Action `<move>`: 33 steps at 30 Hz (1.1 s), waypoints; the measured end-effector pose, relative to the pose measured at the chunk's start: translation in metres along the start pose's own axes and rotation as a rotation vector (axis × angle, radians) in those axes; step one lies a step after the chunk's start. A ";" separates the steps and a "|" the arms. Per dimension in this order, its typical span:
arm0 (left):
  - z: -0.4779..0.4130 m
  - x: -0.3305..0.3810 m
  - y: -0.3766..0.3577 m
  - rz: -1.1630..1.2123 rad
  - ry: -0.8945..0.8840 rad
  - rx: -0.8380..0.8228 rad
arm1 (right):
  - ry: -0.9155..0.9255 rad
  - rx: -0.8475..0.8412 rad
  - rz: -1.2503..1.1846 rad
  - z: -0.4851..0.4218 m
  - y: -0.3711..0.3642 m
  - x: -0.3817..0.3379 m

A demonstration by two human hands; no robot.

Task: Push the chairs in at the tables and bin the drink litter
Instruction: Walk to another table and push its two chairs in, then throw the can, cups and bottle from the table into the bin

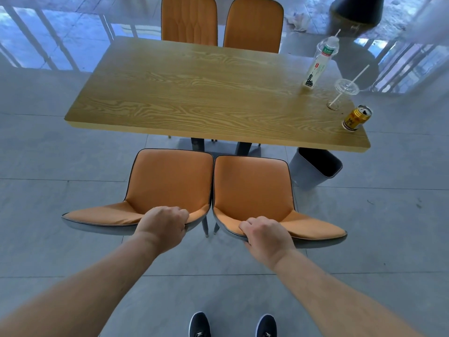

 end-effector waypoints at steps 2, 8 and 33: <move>-0.005 0.000 0.001 0.025 0.094 -0.096 | -0.001 -0.033 -0.016 -0.001 0.000 0.000; -0.053 0.028 0.066 0.520 0.363 -0.093 | -0.367 -0.038 -0.361 0.003 0.060 0.059; -0.375 0.637 0.290 0.433 -0.215 0.283 | -0.725 0.342 -0.013 0.321 0.256 0.658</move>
Point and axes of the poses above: each hand's wrist, its own z-axis away from the middle knuckle, its own y-axis out of the back of the hand, x = y × z, the point moved 6 cm from there along -z, towards the middle knuckle, and after that the axes turned 9 degrees about z, right-handed, at the moved point
